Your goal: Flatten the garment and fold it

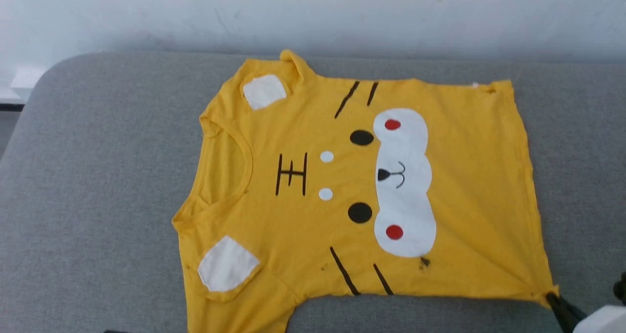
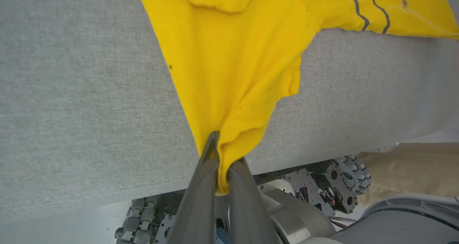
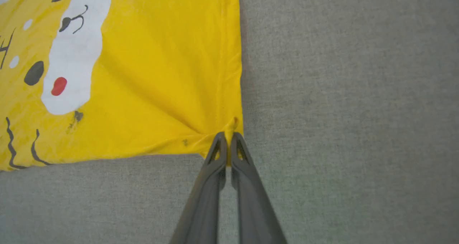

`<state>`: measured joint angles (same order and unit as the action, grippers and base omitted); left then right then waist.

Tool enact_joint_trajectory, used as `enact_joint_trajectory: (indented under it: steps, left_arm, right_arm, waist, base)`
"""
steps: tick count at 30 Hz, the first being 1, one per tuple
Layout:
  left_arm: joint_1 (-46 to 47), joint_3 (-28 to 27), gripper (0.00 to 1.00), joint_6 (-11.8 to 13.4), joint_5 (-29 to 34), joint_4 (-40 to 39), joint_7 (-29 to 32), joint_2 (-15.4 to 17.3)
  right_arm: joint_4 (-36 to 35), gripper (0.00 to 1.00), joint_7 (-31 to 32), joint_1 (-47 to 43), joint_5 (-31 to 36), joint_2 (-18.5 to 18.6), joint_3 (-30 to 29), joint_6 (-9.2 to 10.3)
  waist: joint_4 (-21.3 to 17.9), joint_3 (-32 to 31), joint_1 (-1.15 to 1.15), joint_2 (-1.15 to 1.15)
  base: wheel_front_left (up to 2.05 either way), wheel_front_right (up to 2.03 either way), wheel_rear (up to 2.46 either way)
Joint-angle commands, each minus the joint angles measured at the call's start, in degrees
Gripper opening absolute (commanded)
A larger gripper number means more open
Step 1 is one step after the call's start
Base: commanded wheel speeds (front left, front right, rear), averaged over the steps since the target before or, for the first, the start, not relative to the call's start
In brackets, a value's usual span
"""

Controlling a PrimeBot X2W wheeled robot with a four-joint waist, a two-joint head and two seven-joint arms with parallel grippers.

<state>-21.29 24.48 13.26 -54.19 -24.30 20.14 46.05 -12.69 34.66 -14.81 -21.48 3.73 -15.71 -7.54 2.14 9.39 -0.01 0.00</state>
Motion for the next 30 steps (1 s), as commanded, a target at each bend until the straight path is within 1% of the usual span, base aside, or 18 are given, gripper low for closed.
enact_joint_trajectory:
  steps: [1,4,8,12,15,19,21,26,30]
  left_arm:
    - [-0.8,0.1,0.00,0.3,-0.6,-0.5,0.1,-0.2]
    - [-3.5,0.0,0.00,-0.1,-3.3,-2.5,0.5,-0.1]
    - [-6.5,-2.0,0.00,-0.1,-4.9,-4.6,-2.0,-0.2]
    - [-8.3,-4.6,0.00,0.6,-4.4,-5.6,-4.9,0.6]
    - [-7.2,-6.3,0.00,0.6,-3.1,-6.4,-7.4,0.4]
    - [-3.0,-7.4,0.00,-0.2,-0.4,-6.8,-9.8,0.2]
    - [0.1,-7.4,0.00,-1.1,1.1,-6.5,-10.4,0.1]
    - [10.1,-7.0,0.00,-3.2,4.4,-4.5,-11.4,-1.2]
    - [18.4,-6.0,0.00,-4.9,7.1,-0.9,-11.7,-2.5]
  right_arm:
    - [-0.3,0.00,0.4,-0.8,-0.5,0.1,-0.1,0.05]
    - [-1.7,0.00,3.2,-3.8,-1.7,0.0,-0.2,0.05]
    - [-4.3,0.00,5.6,-7.7,-3.5,-0.1,-0.5,0.05]
    - [-6.3,0.00,5.7,-9.0,-3.9,-0.3,-1.9,0.05]
    - [-7.0,0.00,4.6,-8.0,-3.6,-0.5,-2.6,0.05]
    - [-7.6,0.00,2.6,-4.8,-2.4,-0.5,-2.9,0.05]
    - [-7.8,0.00,1.1,-2.3,-1.3,-0.5,-3.4,0.05]
    - [-7.5,0.00,-1.0,5.1,1.0,0.6,-2.4,0.05]
    - [-6.0,0.00,-2.0,10.7,2.4,1.2,-1.7,0.05]
  waist:
    - [0.0,-1.3,0.01,0.00]
    - [-0.1,-2.3,0.01,0.00]
    - [0.0,-3.5,0.01,0.00]
    - [0.2,-4.2,0.01,0.00]
    - [0.4,-4.4,0.01,0.00]
    - [0.6,-2.9,0.01,0.00]
    - [0.7,-1.4,0.01,0.00]
    - [0.4,4.6,0.01,0.00]
    - [0.1,9.2,0.01,0.00]
  base:
    - [0.00,0.00,0.00]
    - [0.00,0.00,0.00]
    - [0.00,0.00,0.00]
    - [0.00,0.00,0.00]
    - [0.00,0.00,0.00]
    - [0.00,0.00,0.00]
    - [0.00,0.00,0.00]
    - [0.00,0.00,0.00]
    - [0.00,0.00,0.00]
